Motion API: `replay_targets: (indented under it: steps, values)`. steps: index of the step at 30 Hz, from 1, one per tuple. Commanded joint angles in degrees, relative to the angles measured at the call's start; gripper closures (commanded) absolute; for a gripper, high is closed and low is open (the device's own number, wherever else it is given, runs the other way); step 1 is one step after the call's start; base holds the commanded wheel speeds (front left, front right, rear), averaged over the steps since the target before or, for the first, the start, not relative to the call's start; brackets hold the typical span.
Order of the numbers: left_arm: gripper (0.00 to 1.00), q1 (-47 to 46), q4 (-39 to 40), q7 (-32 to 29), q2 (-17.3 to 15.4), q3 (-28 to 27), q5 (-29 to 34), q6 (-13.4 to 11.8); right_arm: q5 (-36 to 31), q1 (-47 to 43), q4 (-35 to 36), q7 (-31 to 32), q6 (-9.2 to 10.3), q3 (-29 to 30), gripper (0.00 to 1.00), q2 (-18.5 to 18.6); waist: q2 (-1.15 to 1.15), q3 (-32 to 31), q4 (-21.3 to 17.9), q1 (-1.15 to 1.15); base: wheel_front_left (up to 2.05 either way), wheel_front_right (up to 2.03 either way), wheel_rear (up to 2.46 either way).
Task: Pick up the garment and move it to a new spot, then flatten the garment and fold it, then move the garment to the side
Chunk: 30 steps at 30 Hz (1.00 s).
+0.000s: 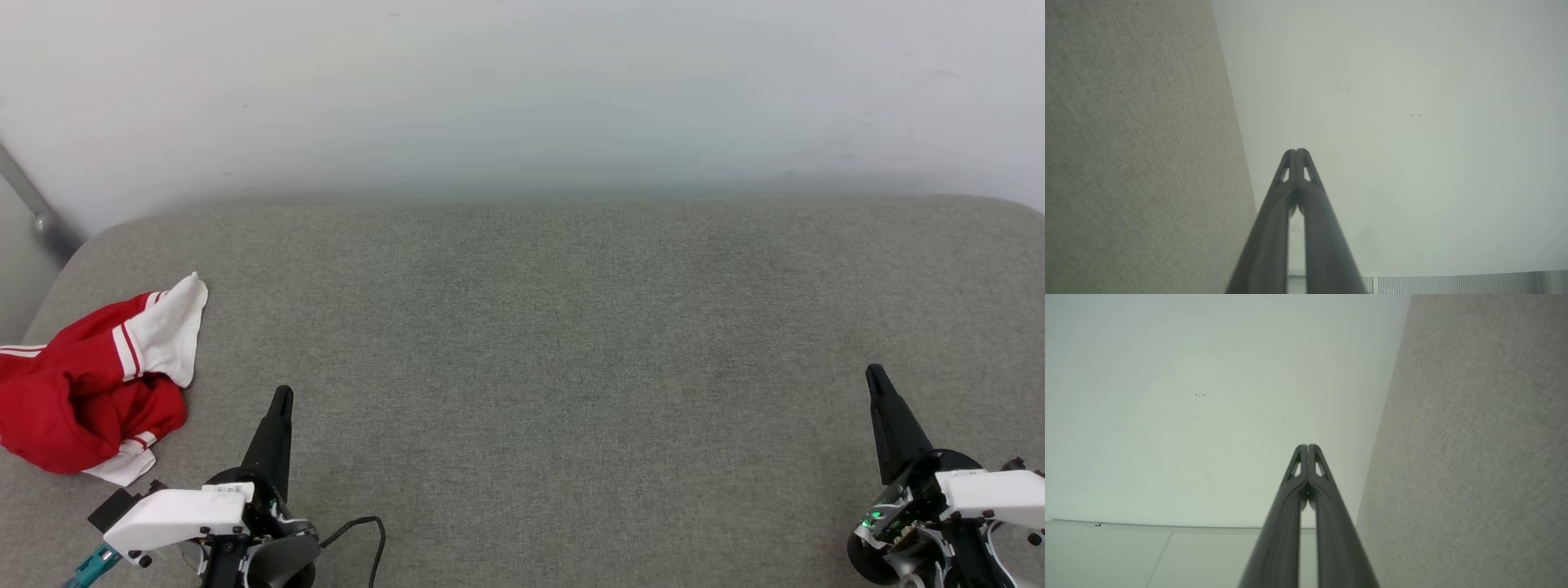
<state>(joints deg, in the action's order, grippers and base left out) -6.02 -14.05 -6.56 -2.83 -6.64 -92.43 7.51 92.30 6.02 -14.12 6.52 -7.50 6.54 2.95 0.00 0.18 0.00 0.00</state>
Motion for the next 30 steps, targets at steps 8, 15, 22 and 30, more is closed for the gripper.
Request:
replay_targets:
  steps: [8,15,22,30]
  values:
    - [1.0,-0.45,-0.02,-0.09,0.07,-0.04,0.04,0.2,0.23,0.51,-0.03,-0.01,0.02,-0.03,1.0,-0.18,0.0,0.0,0.0,0.0,0.0,0.0,0.0]
    - [1.0,-0.45,-0.02,-0.09,0.07,-0.03,0.04,0.19,0.23,0.51,-0.03,-0.01,0.02,-0.03,1.0,-0.18,0.0,0.0,0.0,0.0,0.0,0.0,0.0]
    - [1.0,-0.45,-0.02,-0.08,0.07,-0.03,0.04,0.2,0.23,0.51,-0.03,-0.01,0.02,-0.03,1.0,-0.18,0.0,0.0,0.0,0.0,0.0,0.0,0.0]
    - [1.0,-0.45,-0.02,-0.08,0.07,-0.03,0.03,0.19,0.23,0.51,-0.03,-0.01,0.02,-0.03,1.0,-0.18,0.0,0.0,0.0,0.0,0.0,0.0,0.0]
